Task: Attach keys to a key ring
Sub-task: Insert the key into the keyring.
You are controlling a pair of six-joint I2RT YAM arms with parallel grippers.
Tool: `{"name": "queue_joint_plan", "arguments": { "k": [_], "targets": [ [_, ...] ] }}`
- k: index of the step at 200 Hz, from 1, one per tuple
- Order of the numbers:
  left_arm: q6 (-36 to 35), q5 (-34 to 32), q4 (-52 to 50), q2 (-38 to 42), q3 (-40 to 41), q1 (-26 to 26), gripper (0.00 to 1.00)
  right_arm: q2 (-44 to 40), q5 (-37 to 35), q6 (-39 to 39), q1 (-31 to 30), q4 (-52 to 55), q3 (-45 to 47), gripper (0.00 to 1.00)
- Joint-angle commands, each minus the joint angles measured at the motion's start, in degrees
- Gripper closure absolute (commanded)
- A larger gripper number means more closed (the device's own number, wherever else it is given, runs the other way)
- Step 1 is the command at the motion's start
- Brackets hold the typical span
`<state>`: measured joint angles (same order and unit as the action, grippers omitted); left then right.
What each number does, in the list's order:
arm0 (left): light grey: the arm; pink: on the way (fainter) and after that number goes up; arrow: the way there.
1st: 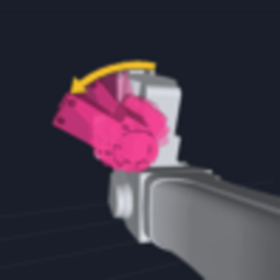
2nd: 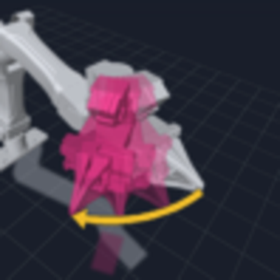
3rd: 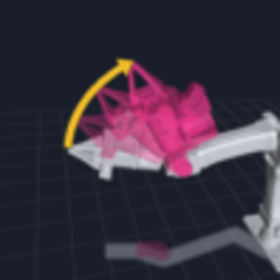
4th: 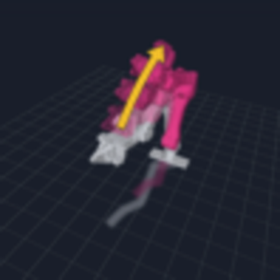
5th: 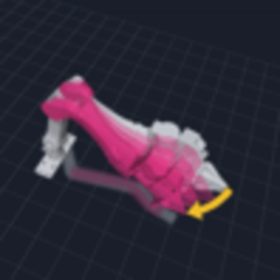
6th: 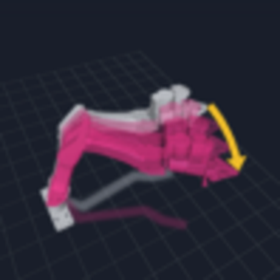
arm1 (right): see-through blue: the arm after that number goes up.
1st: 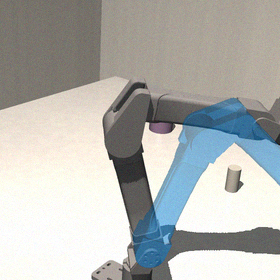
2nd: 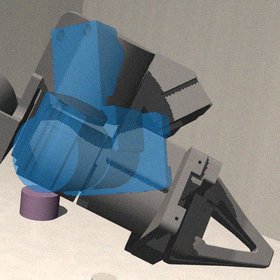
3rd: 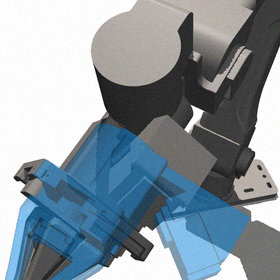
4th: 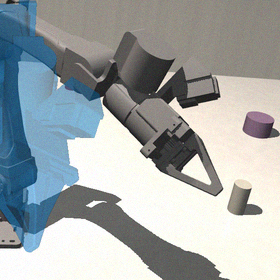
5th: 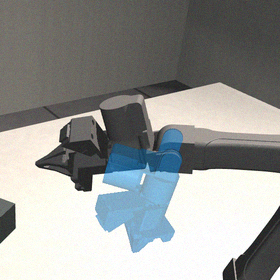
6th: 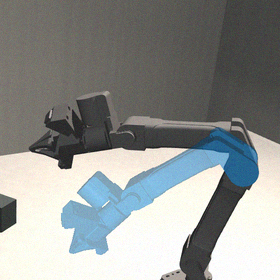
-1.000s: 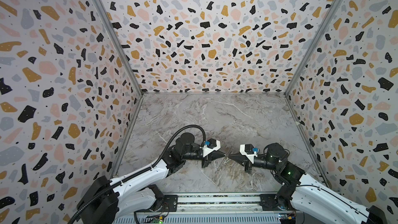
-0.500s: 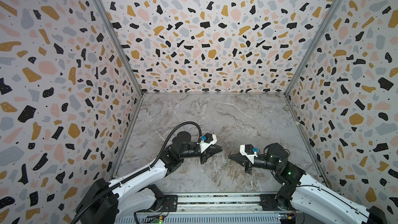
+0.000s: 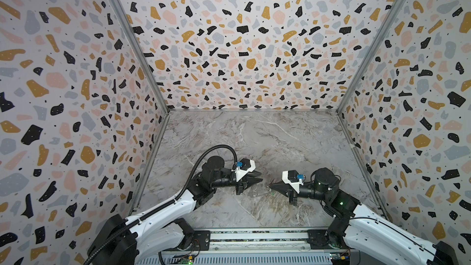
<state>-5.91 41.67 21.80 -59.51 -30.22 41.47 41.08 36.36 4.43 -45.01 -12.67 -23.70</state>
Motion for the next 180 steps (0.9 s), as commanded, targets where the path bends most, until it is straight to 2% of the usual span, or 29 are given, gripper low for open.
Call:
{"name": "queue_joint_plan", "arguments": {
  "k": [1,83,180],
  "targets": [
    [-1.47,3.01,1.22,0.96,0.6,0.09,0.73,0.33,1.08,0.78,-0.16,-0.37,-3.17,1.0],
    [-5.22,6.36,-2.42,-2.93,-1.67,3.08,0.71,1.6,1.48,0.96,-0.11,-1.25,-3.89,1.0],
    [-6.21,5.26,-2.99,-4.44,-3.17,4.12,0.71,2.6,2.49,0.7,-0.14,-2.56,-3.63,1.0]
  ]
}}
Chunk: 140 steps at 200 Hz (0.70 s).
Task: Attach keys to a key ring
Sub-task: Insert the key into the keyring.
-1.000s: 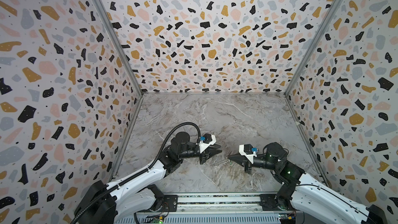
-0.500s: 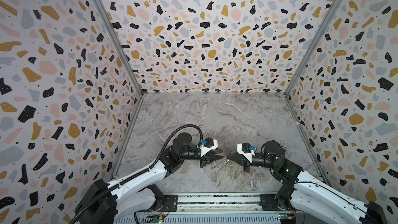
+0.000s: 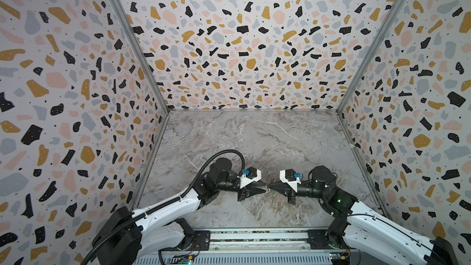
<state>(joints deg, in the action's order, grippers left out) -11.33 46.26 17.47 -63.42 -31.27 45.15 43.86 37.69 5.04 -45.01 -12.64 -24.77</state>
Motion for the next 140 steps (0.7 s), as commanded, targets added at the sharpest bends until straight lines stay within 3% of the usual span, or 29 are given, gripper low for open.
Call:
{"name": "queue_joint_plan", "arguments": {
  "k": [1,44,140],
  "targets": [
    [-0.79,0.67,1.33,-0.5,-2.13,0.41,0.71,-0.17,1.2,0.12,-0.15,-2.57,-2.52,1.0],
    [-0.88,0.76,1.07,-1.36,-2.56,0.68,0.74,-0.08,1.2,0.12,-0.13,-2.91,-2.41,1.0],
    [-1.3,0.94,0.19,-1.27,-3.1,0.82,0.92,-0.26,0.81,-0.1,-0.14,-2.69,-2.08,1.0]
  ]
}}
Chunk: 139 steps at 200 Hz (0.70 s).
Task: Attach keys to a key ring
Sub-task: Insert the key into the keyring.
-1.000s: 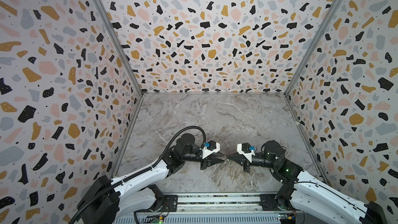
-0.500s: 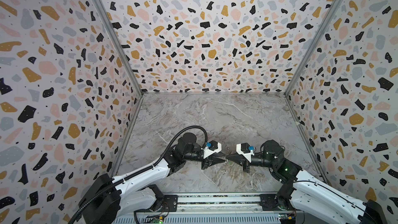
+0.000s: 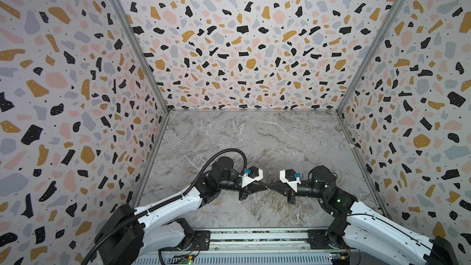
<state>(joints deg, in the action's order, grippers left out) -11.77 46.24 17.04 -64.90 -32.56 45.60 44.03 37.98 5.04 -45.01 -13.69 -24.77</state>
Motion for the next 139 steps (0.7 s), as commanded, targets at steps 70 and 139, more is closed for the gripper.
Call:
{"name": "queue_joint_plan", "arguments": {
  "k": [70,139],
  "targets": [
    [-0.14,0.2,2.98,2.19,0.08,0.31,1.0,-1.57,-0.1,-0.03,-0.08,-1.19,-1.86,1.0],
    [0.85,-1.6,3.76,3.07,0.9,0.01,1.0,-3.49,-0.45,-0.62,-0.08,-0.68,-0.9,1.0]
  ]
}}
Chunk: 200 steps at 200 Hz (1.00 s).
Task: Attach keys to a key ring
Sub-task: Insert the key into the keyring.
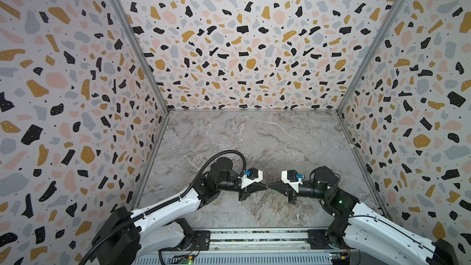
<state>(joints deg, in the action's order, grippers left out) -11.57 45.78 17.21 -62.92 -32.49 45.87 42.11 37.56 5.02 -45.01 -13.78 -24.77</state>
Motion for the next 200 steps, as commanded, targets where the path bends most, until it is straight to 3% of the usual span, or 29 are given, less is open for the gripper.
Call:
{"name": "queue_joint_plan", "arguments": {
  "k": [1,200],
  "targets": [
    [0.66,-1.14,3.65,1.06,0.89,-0.25,1.0,-1.58,-0.08,-0.56,-0.08,-0.57,-0.89,1.0],
    [6.5,-1.89,10.9,3.41,3.49,-3.42,1.0,-3.68,-0.32,-0.39,-0.07,0.32,-0.75,1.0]
  ]
}}
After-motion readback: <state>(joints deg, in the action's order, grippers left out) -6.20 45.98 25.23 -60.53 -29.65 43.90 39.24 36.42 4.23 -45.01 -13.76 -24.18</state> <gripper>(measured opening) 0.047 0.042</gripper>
